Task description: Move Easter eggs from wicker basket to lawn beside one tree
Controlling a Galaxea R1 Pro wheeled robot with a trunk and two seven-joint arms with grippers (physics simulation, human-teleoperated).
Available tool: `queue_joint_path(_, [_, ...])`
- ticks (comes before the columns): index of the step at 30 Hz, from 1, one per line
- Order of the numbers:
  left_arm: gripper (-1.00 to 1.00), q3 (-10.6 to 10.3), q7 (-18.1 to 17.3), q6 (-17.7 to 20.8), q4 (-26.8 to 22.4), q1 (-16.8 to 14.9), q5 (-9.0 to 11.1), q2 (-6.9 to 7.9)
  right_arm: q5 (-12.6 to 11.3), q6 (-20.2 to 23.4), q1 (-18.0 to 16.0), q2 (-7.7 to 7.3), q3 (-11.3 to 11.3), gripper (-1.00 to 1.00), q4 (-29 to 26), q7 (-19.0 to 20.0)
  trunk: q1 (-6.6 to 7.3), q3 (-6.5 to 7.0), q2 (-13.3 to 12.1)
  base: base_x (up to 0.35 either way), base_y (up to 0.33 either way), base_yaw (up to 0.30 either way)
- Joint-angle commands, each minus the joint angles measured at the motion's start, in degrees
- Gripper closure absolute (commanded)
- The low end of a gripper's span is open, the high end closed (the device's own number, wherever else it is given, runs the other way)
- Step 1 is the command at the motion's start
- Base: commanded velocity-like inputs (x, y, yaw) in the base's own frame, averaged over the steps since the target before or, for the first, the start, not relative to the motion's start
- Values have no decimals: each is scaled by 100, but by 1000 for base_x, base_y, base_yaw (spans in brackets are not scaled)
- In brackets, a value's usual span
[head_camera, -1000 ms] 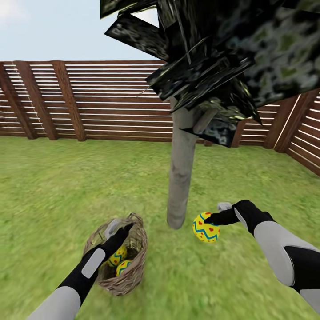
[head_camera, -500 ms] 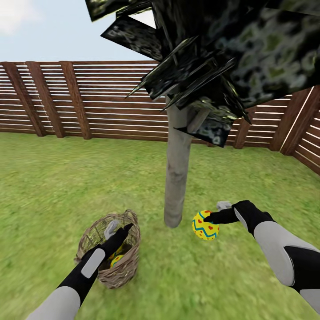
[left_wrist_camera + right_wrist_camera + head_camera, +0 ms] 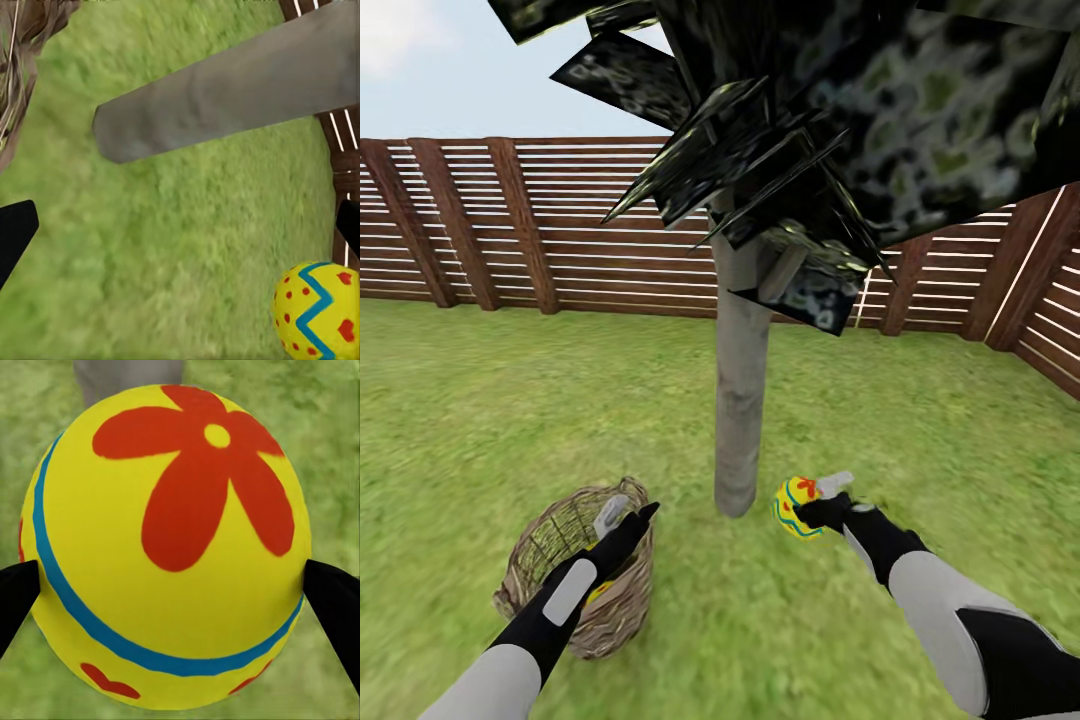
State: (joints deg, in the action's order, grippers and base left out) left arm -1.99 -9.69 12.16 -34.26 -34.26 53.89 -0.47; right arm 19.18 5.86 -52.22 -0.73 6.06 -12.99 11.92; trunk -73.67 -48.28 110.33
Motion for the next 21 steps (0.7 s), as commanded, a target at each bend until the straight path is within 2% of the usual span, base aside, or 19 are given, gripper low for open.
queue_joint_path(1, [-100, -3, -6, 24, -2, -2, 50, 2, 66, -276, 78, 92, 44, 100, 83, -295, 1, -4, 2, 1, -2, 0])
queue_joint_path(2, [-100, -3, -7, 24, -2, -2, 51, 3, 84, -659, 144, 194, 33, 100, 319, -550, 1, -4, 2, 0, 0, 0])
queue_joint_path(3, [-100, -3, -8, 23, -2, -2, 51, 3, 92, -880, 167, 237, 20, 100, 488, -626, 1, -4, 2, 0, 0, 0])
queue_joint_path(5, [-100, -3, -11, 23, -2, -2, 51, -2, 170, -1055, 181, 260, 2, 100, 633, -671, 1, -4, 2, 0, 0, 0])
queue_joint_path(8, [-100, -3, -7, 23, -2, -2, 53, -6, 281, -1102, 185, 266, -1, 100, 680, -682, -65, -58, 123, 0, 0, 0])
queue_joint_path(16, [-100, 3, -45, 113, -143, -2, 91, 2, 283, -1105, 185, 266, -7, 100, 679, -683, -241, -202, 443, 0, 0, 0])
queue_joint_path(18, [-100, -6, -236, 337, -507, -2, 94, 3, 280, -1105, 185, 266, -6, 100, 676, -683, -285, -238, 524, 0, 0, 0])
queue_joint_path(21, [-100, -27, -526, 1080, -694, -2, 101, 19, 280, -1105, 185, 266, -4, 100, 675, -683, -350, -291, 644, 0, 0, 0])
